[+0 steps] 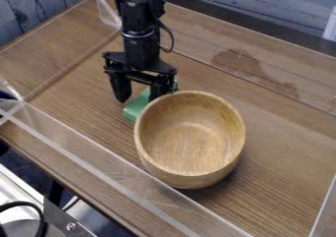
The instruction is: Put the green block in the brown bowl
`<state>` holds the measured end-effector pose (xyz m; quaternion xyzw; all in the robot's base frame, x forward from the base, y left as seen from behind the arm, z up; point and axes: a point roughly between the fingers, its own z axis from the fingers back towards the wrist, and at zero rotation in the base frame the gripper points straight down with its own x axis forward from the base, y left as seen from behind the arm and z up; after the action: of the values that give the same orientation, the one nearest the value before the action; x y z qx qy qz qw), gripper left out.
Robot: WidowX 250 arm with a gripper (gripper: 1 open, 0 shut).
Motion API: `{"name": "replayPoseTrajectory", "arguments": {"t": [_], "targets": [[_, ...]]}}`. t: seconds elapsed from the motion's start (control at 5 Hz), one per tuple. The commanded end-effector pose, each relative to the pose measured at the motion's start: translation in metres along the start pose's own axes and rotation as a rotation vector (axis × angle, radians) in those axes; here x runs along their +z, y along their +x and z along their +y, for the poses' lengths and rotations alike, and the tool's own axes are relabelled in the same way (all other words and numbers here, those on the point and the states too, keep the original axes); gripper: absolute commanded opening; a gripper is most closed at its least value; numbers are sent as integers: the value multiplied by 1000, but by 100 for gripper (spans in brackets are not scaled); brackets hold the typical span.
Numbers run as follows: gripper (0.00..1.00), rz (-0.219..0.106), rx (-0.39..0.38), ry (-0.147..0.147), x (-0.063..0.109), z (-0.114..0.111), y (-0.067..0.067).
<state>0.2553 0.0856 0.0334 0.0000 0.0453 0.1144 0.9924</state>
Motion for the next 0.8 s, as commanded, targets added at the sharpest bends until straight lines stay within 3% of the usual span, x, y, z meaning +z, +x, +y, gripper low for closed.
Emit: {"name": "replayPoseTrajectory", "arguments": {"t": [0.0, 0.4, 0.6], "targets": [[100, -38, 10, 1, 9, 2, 8], [100, -37, 18, -3, 7, 1, 9], [0, -38, 22, -5, 6, 1, 10]]}}
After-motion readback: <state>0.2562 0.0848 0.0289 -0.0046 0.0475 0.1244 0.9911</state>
